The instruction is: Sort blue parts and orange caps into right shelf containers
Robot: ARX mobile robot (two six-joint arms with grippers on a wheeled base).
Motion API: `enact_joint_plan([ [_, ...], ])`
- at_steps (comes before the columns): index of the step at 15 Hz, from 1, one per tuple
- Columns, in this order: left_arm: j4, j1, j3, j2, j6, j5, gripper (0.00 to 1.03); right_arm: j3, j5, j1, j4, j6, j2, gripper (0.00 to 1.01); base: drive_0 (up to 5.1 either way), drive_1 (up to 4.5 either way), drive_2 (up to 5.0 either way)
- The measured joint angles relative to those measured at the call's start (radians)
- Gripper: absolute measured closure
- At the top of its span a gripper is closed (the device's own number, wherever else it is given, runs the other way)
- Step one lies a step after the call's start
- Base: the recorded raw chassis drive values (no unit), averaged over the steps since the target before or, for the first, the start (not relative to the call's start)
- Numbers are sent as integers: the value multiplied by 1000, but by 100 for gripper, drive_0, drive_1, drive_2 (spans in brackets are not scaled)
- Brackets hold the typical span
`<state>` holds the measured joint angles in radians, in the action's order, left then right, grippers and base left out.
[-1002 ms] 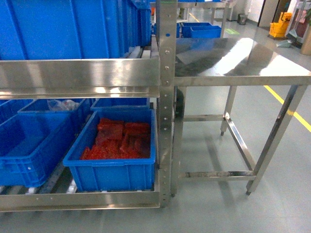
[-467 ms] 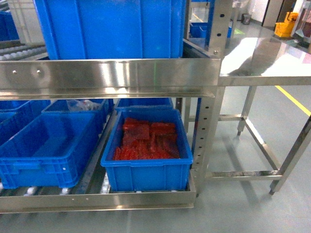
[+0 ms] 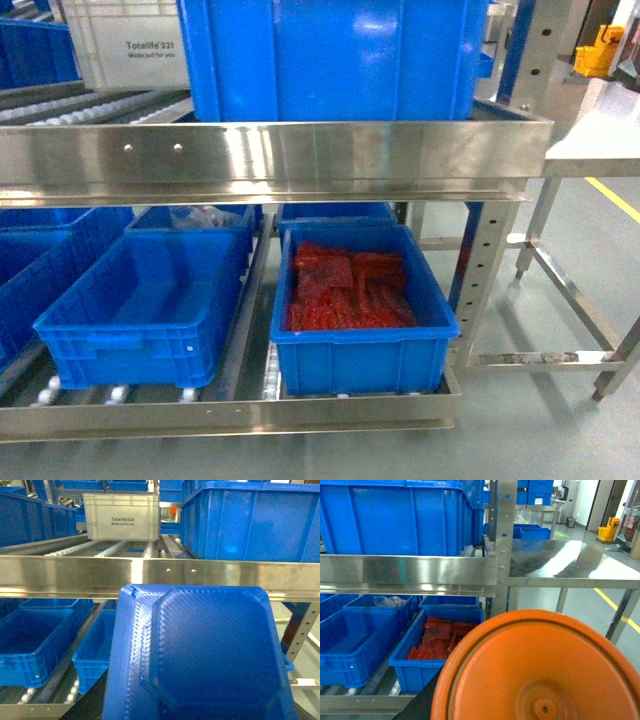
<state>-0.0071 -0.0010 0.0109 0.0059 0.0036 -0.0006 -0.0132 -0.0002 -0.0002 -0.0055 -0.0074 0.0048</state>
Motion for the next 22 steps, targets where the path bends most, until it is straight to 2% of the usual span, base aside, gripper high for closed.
enact_joint_plan([
  [22, -1, 0, 0, 0, 0, 0, 61, 0, 0, 0, -2, 0, 0, 58, -496, 240, 240],
])
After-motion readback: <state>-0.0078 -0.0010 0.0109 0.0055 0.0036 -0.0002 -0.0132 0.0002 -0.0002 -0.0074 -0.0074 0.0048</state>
